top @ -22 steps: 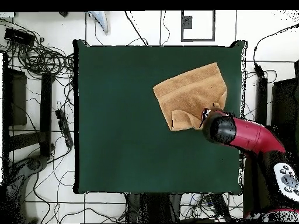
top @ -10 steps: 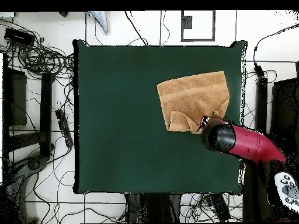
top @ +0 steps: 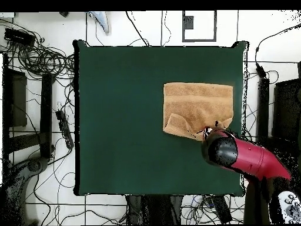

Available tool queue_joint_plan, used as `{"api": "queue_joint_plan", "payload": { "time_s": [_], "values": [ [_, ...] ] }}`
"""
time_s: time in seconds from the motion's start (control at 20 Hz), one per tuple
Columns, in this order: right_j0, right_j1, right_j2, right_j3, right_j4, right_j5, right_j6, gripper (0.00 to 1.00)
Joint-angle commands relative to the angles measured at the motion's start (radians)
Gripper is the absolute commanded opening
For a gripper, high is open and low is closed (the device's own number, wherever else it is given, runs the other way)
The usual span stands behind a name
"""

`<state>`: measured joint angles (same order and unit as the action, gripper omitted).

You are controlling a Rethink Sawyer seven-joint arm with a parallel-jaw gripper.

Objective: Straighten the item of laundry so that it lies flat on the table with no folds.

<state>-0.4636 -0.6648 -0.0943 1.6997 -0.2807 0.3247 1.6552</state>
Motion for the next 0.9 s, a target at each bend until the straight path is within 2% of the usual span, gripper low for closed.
{"api": "queue_joint_plan", "payload": {
  "time_s": [0.05, 0.65, 0.9],
  "values": [
    [0.025, 0.000, 0.023, 0.132, 0.056, -0.053, 0.225, 1.00],
    [-0.007, 0.035, 0.061, 0.116, 0.075, -0.072, 0.215, 1.00],
    [0.019, 0.049, 0.048, 0.115, 0.075, -0.091, 0.223, 1.00]
  ]
}}
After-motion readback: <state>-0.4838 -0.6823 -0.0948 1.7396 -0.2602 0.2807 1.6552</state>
